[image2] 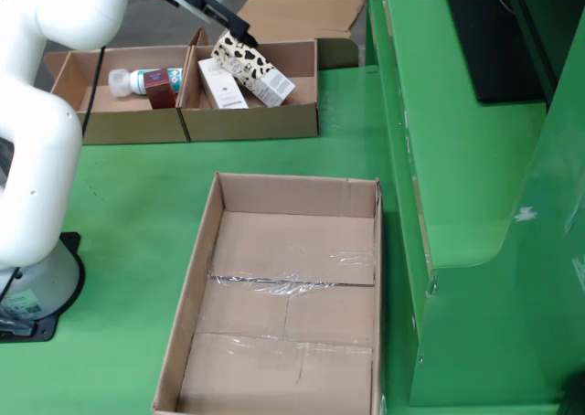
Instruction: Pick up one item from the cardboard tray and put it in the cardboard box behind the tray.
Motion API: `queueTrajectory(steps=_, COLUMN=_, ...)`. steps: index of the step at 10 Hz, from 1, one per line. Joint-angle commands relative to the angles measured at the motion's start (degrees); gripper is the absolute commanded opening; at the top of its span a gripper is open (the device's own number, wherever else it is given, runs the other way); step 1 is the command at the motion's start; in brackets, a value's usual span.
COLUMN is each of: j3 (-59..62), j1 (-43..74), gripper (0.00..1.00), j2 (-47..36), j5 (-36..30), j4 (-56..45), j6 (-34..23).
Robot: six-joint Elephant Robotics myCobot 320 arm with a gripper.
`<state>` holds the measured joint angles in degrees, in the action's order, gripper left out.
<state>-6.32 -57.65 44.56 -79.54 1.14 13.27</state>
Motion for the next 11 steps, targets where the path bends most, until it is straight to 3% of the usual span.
queueTrajectory(steps=1, j3=-68.07, j1=28.72, gripper=1.00, j2=-61.43, j5=-7.24, j4=-17.33, j6=-12.49)
queueTrajectory(steps=2, j3=-68.07, j1=28.72, gripper=1.00, j2=-61.43, j5=-7.24, j4=-17.33, j6=-12.49)
queueTrajectory(steps=3, j3=-78.49, j1=39.52, gripper=1.00, j2=-67.97, j5=-10.89, j4=-13.17, j6=-18.83)
queueTrajectory(steps=5, j3=-78.49, j1=39.52, gripper=1.00, j2=-67.97, j5=-10.89, j4=-13.17, j6=-18.83)
queueTrajectory(steps=6, j3=-86.69, j1=48.87, gripper=1.00, j2=-73.58, j5=-13.96, j4=-11.01, j6=-23.52)
queueTrajectory(steps=10, j3=-86.69, j1=48.87, gripper=1.00, j2=-73.58, j5=-13.96, j4=-11.01, j6=-23.52)
queueTrajectory(steps=11, j3=-83.00, j1=60.14, gripper=1.00, j2=-68.46, j5=-17.50, j4=-9.45, j6=-31.20)
